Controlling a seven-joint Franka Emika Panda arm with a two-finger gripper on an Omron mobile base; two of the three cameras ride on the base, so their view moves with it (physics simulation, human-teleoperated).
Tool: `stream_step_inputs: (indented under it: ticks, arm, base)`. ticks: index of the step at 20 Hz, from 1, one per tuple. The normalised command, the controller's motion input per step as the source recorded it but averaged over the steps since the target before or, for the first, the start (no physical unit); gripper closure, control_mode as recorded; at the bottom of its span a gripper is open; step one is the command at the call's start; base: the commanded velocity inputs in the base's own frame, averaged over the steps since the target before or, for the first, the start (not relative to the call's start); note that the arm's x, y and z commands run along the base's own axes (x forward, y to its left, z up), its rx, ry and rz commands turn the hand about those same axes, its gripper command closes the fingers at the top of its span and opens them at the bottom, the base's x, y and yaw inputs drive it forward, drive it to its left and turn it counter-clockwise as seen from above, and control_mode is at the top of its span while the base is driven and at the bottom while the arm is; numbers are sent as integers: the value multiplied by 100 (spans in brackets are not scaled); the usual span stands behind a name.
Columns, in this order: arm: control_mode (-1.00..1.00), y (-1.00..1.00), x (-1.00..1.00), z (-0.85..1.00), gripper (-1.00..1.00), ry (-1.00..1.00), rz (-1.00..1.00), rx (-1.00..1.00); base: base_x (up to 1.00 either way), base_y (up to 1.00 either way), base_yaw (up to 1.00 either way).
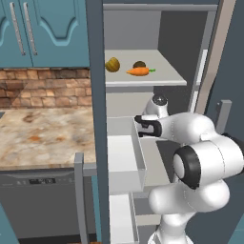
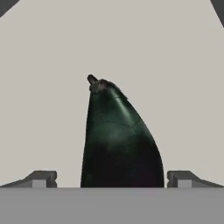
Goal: Take the eggplant and carrot from the second highest rack and move them to the highest rack where the squash and kiwi are located, to maximize freezer space. Close the freezer door after rearranging.
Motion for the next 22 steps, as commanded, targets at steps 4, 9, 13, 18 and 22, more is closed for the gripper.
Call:
stream_step_inputs:
  ticks: [4, 9, 13, 18, 22]
  arm:
    - [-100, 0, 23, -14, -100, 0, 0, 0]
    - [-100, 0, 11, -20, 100, 2, 0, 0]
    - [-100, 0, 2, -13, 100, 1, 0, 0]
    - [-100, 0, -28, -2, 100, -7, 0, 0]
    - [-100, 7, -71, -3, 100, -15, 0, 0]
  base:
    - [0, 0, 0]
    - [0, 0, 0]
    - [0, 0, 0]
    - [0, 0, 0]
    - [0, 0, 0]
